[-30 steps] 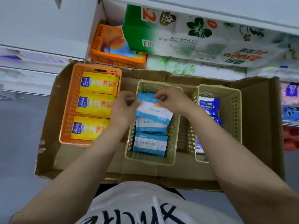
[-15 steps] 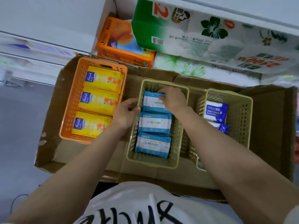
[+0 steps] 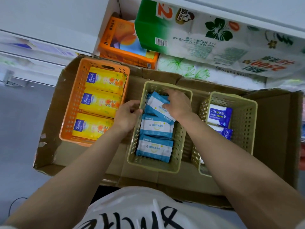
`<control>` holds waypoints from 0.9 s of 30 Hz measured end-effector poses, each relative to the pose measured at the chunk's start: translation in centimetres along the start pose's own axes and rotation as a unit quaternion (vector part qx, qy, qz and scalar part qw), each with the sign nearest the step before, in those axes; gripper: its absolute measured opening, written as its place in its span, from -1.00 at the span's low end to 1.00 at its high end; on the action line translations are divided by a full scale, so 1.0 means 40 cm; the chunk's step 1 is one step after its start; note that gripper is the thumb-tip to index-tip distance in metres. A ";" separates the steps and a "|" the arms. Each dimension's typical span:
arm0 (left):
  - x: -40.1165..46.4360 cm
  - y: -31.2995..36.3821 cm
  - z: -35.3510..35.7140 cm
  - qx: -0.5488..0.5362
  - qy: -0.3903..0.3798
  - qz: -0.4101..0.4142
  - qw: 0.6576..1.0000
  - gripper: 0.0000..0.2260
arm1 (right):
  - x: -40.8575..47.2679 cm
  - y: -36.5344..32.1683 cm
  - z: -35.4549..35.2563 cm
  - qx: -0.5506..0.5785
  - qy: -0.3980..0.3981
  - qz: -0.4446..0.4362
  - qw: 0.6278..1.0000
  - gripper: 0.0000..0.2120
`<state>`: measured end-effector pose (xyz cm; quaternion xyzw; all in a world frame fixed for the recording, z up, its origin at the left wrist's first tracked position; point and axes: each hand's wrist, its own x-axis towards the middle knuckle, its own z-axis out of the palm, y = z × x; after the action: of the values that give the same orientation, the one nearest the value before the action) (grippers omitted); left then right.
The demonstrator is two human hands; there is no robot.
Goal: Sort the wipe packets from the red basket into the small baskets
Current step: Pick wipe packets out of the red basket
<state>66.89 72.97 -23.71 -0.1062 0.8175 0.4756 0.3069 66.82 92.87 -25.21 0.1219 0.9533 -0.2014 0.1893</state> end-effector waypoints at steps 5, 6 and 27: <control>-0.001 0.001 0.001 0.010 0.005 0.001 1.000 -0.72 | -0.043 0.012 -0.047 0.250 -0.018 0.130 0.959 -0.66; -0.001 0.001 0.003 0.016 0.010 0.004 1.000 -0.71 | -0.054 0.012 -0.053 0.360 -0.027 0.171 0.917 -0.61; -0.022 0.091 0.003 -0.001 0.023 0.082 0.996 -0.82 | -0.145 -0.020 -0.072 0.403 0.116 0.152 0.895 -0.20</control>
<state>65.93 74.86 -20.63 -0.0503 0.8299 0.4974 0.2476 70.88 92.50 -20.13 0.3534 0.7753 -0.5219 0.0398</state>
